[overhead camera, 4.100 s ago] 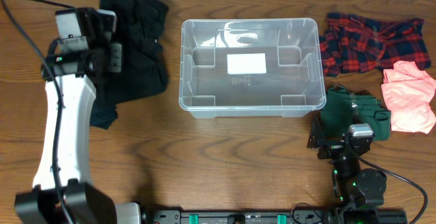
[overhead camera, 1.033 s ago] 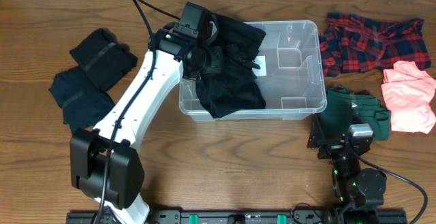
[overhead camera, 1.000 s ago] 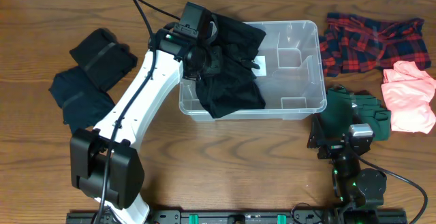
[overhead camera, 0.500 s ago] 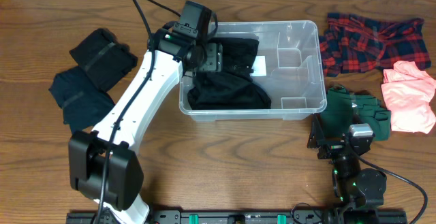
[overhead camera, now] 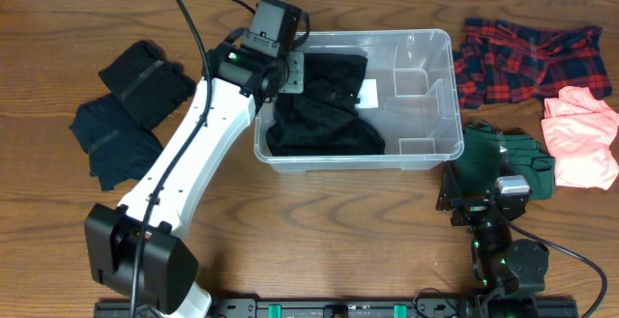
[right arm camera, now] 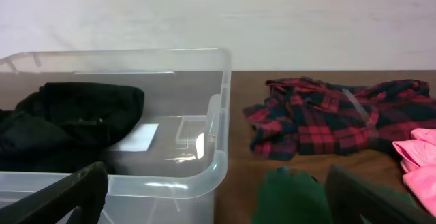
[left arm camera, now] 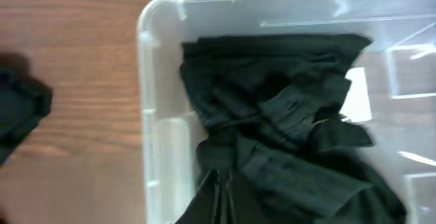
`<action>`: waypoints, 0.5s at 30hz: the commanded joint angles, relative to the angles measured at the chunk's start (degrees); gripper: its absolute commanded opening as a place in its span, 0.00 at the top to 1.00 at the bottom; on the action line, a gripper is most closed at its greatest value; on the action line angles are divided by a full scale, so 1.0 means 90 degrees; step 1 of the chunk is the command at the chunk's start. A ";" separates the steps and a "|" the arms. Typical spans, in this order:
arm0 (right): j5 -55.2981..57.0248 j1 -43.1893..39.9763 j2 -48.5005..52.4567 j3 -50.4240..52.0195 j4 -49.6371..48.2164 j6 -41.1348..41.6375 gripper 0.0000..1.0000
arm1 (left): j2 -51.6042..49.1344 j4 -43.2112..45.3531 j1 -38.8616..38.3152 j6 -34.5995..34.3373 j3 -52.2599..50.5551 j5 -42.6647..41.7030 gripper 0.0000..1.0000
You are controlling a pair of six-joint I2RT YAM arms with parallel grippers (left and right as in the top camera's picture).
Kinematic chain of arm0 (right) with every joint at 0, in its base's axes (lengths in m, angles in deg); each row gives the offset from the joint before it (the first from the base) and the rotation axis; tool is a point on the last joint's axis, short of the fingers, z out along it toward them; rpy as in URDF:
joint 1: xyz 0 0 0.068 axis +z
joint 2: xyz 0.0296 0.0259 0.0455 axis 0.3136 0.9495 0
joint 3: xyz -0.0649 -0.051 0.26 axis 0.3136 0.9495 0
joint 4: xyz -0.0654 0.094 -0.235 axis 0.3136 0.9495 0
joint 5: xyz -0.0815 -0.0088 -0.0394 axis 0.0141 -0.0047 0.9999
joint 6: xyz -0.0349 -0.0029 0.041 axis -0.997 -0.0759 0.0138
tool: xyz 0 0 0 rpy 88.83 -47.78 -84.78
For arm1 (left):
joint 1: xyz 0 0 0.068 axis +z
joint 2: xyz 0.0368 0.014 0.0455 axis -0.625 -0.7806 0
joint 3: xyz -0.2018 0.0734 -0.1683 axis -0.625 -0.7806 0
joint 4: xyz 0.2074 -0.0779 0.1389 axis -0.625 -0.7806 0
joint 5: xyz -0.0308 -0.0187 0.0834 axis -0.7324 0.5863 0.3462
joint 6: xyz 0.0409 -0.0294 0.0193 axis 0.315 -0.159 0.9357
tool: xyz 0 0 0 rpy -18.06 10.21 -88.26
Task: Pack container
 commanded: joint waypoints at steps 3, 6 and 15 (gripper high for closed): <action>0.0000 -0.0058 -0.0029 0.0010 0.0022 0.0058 0.01 | 0.0223 -0.0177 0.0347 -0.0355 0.0124 0.0478 0.94; 0.0000 -0.0058 -0.0029 0.0010 0.0024 0.0058 0.01 | 0.0330 -0.0228 0.0685 -0.1027 0.0124 0.0471 0.94; 0.0000 -0.0058 -0.0029 0.0010 0.0024 0.0058 0.01 | 0.0299 -0.0413 0.1105 -0.1180 0.0121 -0.1615 0.94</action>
